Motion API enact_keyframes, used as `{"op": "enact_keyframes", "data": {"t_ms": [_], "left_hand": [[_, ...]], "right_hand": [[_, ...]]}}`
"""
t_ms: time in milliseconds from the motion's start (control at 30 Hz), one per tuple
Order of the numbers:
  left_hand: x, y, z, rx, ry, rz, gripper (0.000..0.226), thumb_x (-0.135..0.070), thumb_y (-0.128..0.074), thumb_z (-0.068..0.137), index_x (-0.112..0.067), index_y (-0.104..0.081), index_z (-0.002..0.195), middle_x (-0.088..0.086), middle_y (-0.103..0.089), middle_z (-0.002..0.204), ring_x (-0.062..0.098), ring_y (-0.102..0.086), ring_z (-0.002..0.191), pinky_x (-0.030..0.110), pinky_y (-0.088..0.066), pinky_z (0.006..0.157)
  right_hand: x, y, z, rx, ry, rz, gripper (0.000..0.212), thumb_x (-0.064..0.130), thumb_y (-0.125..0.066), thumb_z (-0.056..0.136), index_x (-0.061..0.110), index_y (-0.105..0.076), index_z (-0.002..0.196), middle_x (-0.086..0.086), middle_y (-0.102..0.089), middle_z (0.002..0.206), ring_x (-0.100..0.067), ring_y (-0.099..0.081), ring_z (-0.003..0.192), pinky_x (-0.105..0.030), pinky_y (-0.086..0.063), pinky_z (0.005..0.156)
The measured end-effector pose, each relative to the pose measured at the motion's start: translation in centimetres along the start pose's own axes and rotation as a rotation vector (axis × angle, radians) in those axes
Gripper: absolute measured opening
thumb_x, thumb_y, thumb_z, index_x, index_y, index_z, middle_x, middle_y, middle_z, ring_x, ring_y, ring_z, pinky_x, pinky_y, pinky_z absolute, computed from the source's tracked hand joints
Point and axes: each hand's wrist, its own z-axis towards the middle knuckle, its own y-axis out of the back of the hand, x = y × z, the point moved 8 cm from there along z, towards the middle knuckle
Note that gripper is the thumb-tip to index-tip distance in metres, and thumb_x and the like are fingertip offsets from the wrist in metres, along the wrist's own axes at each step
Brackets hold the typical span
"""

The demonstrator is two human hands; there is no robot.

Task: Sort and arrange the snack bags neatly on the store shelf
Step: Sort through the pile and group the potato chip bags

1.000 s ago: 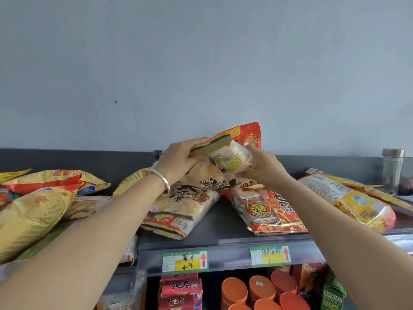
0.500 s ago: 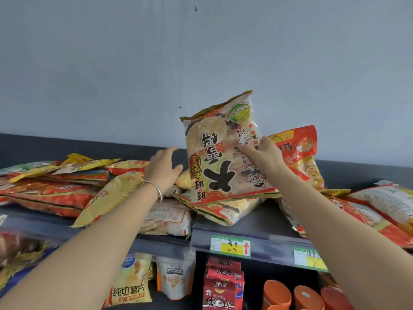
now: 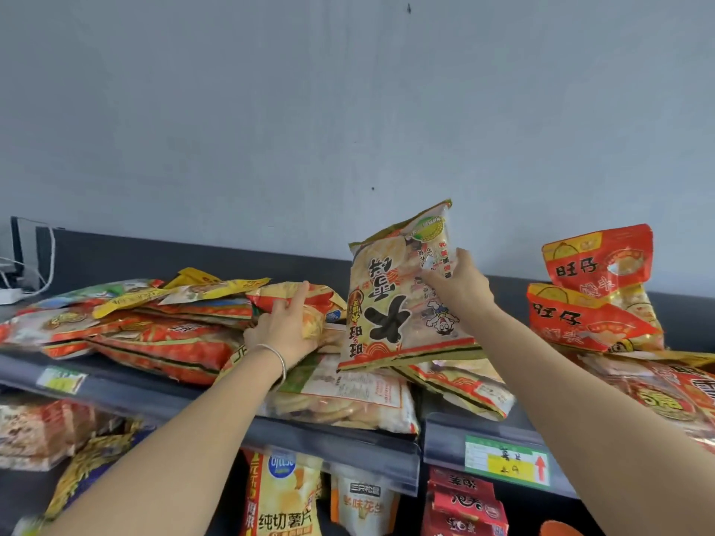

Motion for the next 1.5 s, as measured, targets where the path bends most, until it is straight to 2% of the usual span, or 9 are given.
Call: {"op": "enact_keyframes", "data": {"t_ms": [167,333,500,800,900,1000,1233,1367,1500], "left_hand": [[1.9,0.9,2.1,-0.115,-0.043,-0.102,0.058,-0.043,-0.051,0.087,-0.032,-0.029,0.139,0.006,-0.049,0.134,0.032,-0.055,0.112,0.042,-0.052,0.078],[4.1,1.7,3.4,-0.198,-0.026,-0.230,0.048,-0.037,-0.056,0.088,-0.031,-0.040,0.133,0.002,-0.057,0.126,0.031,-0.059,0.106,0.033,-0.042,0.062],[5.2,3.3,3.6,-0.331,-0.045,-0.229,0.037,-0.036,-0.051,0.093,-0.026,-0.047,0.129,0.004,-0.063,0.117,0.032,-0.061,0.101,0.032,-0.039,0.061],[6.4,3.6,4.2,-0.336,-0.111,-0.428,0.037,-0.028,-0.048,0.096,-0.022,-0.047,0.133,0.002,-0.056,0.132,0.026,-0.054,0.117,0.042,-0.050,0.081],[6.2,3.9,4.0,-0.390,-0.110,-0.436,0.035,-0.027,-0.048,0.097,-0.023,-0.051,0.131,0.001,-0.058,0.130,0.026,-0.054,0.117,0.042,-0.051,0.079],[4.8,6.1,3.3,-0.525,-0.179,-0.393,0.034,-0.021,-0.052,0.094,-0.020,-0.055,0.128,0.004,-0.062,0.125,0.027,-0.055,0.115,0.041,-0.052,0.072],[-3.3,11.2,0.5,-0.675,-0.588,-0.353,0.041,-0.001,-0.064,0.080,-0.014,-0.063,0.119,0.004,-0.066,0.118,0.027,-0.059,0.112,0.039,-0.050,0.086],[-7.2,10.0,0.0,-0.569,-0.647,-0.347,0.042,-0.003,-0.059,0.086,-0.015,-0.059,0.126,0.001,-0.061,0.127,0.024,-0.052,0.120,0.039,-0.042,0.099],[-10.5,9.8,-0.9,-0.564,-0.720,-0.356,0.042,0.001,-0.059,0.084,-0.013,-0.060,0.125,0.002,-0.061,0.127,0.027,-0.052,0.119,0.042,-0.040,0.102]], "right_hand": [[0.1,-2.8,0.4,-0.025,-0.069,-0.096,0.065,0.038,-0.049,0.094,0.026,-0.015,0.148,-0.003,-0.057,0.105,-0.011,-0.050,0.061,-0.027,-0.033,0.046],[0.6,-3.9,0.1,-0.094,-0.102,-0.084,0.066,0.033,-0.046,0.097,0.029,-0.007,0.150,-0.001,-0.048,0.100,-0.023,-0.063,0.075,-0.039,-0.056,0.061],[0.9,-5.7,0.6,-0.064,-0.139,-0.045,0.072,0.018,-0.046,0.098,0.031,0.000,0.152,0.000,-0.051,0.090,-0.012,-0.052,0.057,-0.019,-0.035,0.032],[2.4,-11.3,1.3,0.149,-0.148,-0.069,0.051,0.006,-0.036,0.097,0.009,-0.031,0.147,-0.020,-0.054,0.121,-0.022,-0.047,0.079,-0.024,-0.031,0.048],[2.2,-10.9,1.8,0.180,-0.165,-0.228,0.013,0.002,-0.039,0.096,-0.001,-0.051,0.101,-0.018,-0.051,0.093,-0.018,-0.043,0.065,-0.021,-0.029,0.047],[1.6,-9.4,2.8,0.123,-0.194,-0.269,0.025,0.000,-0.044,0.091,0.010,-0.038,0.068,-0.003,-0.034,0.065,-0.013,-0.030,0.054,-0.020,-0.028,0.048],[1.4,-9.6,1.4,0.053,-0.170,-0.190,0.018,0.000,-0.042,0.092,-0.001,-0.060,0.097,-0.007,-0.050,0.072,-0.015,-0.044,0.056,-0.021,-0.032,0.043],[0.5,-8.2,0.3,0.086,-0.154,-0.025,0.037,0.004,-0.045,0.094,-0.002,-0.054,0.129,-0.022,-0.060,0.124,-0.032,-0.060,0.107,-0.035,-0.052,0.084],[1.0,-4.6,0.4,0.075,0.018,0.020,0.058,0.011,-0.057,0.091,0.021,-0.038,0.144,-0.009,-0.045,0.143,-0.025,-0.053,0.114,-0.029,-0.042,0.081]]}}
